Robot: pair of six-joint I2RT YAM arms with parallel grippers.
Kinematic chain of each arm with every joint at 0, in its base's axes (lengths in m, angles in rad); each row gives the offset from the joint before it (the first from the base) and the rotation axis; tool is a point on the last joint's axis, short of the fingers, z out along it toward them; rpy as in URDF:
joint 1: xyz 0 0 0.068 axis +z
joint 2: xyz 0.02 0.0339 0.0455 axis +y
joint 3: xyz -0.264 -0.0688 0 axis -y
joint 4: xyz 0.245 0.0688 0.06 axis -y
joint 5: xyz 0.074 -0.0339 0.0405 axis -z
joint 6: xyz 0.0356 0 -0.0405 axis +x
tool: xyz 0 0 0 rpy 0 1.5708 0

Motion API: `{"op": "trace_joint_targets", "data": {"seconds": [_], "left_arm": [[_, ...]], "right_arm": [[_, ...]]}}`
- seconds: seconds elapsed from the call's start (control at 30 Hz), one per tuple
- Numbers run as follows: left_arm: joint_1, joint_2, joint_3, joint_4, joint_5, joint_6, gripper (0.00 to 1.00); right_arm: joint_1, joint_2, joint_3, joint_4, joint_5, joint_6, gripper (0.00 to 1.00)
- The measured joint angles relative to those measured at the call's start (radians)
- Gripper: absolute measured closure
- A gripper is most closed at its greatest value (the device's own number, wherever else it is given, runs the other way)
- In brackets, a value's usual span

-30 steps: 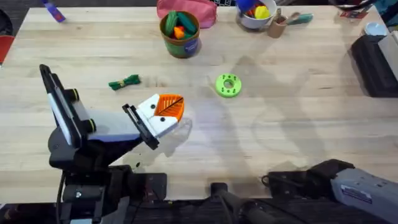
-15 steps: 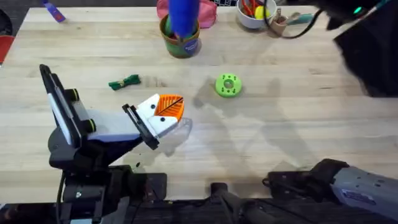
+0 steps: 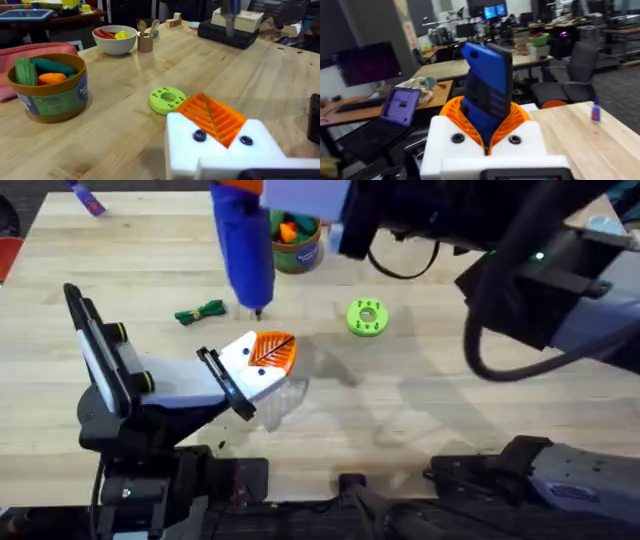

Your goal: Pick up the gripper from the table and insert it into the empty holder that is missing its gripper. Then pick up a screw, insert it into the mounting hole, and use the screwdriver to tighten it. Finally, clean up the table by picking up the vegetable and placing it into the bucket.

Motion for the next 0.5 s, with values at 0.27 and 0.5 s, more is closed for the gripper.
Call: {"op": "trace_joint_targets", "data": {"seconds": [0.27, 0.5], "left_arm": [[0.000, 0.000, 0.000, 0.000, 0.000, 0.000, 0.995], [0.000, 0.000, 0.000, 0.000, 0.000, 0.000, 0.995]], "right_arm": [[0.053, 0.019, 0.000, 0.020, -0.073, -0.041, 0.977], [0.057, 0.019, 0.000, 0.049, -0.143, -0.076, 0.977]]}}
